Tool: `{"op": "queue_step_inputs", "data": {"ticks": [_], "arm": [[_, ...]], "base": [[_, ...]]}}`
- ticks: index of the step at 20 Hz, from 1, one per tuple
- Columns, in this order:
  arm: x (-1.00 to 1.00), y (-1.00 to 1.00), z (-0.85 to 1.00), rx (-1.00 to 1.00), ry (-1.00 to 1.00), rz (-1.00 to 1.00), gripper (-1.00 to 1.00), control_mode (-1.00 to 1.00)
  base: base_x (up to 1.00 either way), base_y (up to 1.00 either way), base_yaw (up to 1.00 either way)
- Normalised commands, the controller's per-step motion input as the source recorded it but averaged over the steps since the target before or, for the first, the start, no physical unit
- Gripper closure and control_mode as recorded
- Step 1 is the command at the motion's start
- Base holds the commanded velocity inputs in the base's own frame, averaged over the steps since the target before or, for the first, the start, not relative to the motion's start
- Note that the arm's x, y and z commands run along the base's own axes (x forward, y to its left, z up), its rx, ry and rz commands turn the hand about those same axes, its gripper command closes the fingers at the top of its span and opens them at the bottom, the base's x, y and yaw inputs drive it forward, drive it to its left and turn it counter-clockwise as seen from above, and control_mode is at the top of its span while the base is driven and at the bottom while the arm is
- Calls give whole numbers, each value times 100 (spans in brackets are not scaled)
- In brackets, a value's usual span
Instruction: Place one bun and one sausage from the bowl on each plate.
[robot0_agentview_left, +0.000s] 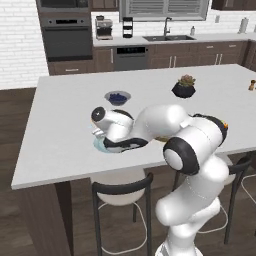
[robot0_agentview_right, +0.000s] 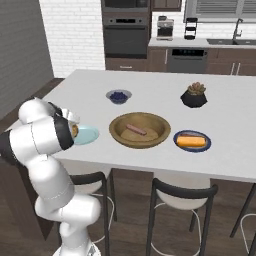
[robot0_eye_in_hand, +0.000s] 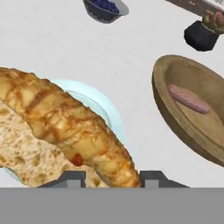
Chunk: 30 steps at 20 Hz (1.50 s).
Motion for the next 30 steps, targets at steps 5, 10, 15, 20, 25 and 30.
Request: {"op": "queue_step_inputs", "data": {"ticks": [5, 10, 15, 20, 25, 30], "arm": [[100, 31, -43, 10, 15, -12, 100, -100], [92, 0, -74, 1, 11, -8, 100, -100], [77, 16, -20, 0, 2, -12, -100, -100], [-48, -29, 0, 5, 7, 0, -100, -100], [-95, -83, 49, 18, -4, -4, -100, -100], [-85, -100, 59, 13, -22, -3, -100, -100]], "base": [[0, 0, 0], [0, 0, 0], [0, 0, 0], [0, 0, 0], [0, 0, 0], [0, 0, 0]]}}
